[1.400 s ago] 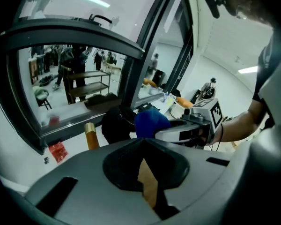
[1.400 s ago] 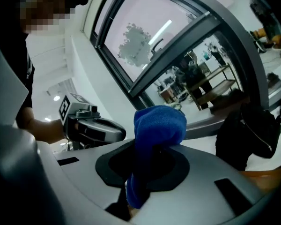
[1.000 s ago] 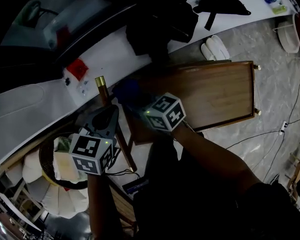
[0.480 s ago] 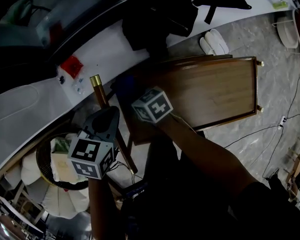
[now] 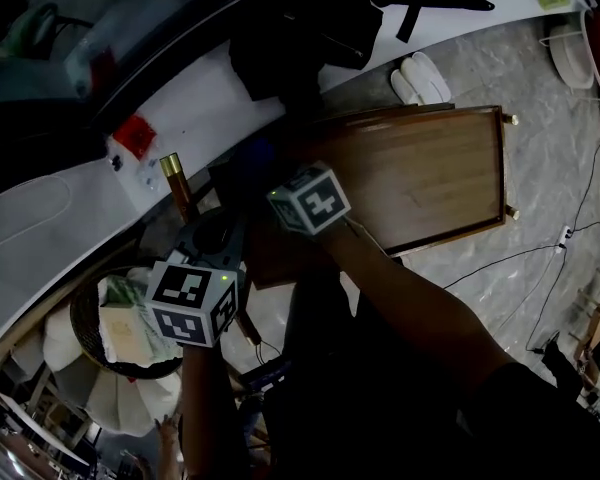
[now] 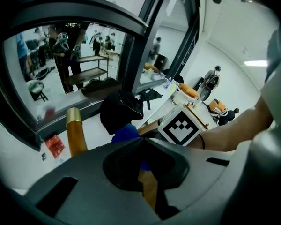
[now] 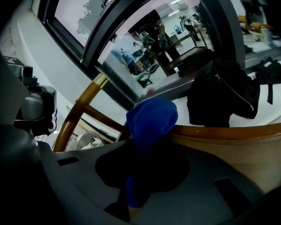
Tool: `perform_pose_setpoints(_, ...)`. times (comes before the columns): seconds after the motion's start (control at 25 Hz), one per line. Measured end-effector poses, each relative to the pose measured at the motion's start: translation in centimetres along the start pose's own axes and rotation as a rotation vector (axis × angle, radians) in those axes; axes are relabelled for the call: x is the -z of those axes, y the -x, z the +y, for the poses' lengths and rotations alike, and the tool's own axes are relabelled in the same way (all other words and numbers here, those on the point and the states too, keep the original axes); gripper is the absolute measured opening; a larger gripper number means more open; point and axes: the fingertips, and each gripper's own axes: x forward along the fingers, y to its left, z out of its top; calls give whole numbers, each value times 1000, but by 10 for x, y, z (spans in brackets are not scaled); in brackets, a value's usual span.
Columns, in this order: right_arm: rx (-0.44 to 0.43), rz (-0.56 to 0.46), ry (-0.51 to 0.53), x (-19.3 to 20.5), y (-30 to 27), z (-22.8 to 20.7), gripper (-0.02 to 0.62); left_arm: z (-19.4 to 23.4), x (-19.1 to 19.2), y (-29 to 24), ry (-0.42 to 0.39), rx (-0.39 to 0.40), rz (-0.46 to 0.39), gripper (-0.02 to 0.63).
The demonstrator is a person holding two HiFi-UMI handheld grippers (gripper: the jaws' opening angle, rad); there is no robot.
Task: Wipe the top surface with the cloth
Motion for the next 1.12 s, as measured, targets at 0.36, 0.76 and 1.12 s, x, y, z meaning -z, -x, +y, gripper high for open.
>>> perform_pose_setpoints(0.36, 63, -31, -27, 4, 59, -59, 63, -41, -21, -48, 7, 23, 6, 9)
perform_pose_setpoints(0.76, 127, -35, -47, 16, 114, -118, 63, -79, -28, -98, 26, 4, 42, 9)
perform_pose_setpoints(1.12, 167, -51, -49, 20, 165, -167, 63, -121, -40, -142, 53, 30, 59, 9)
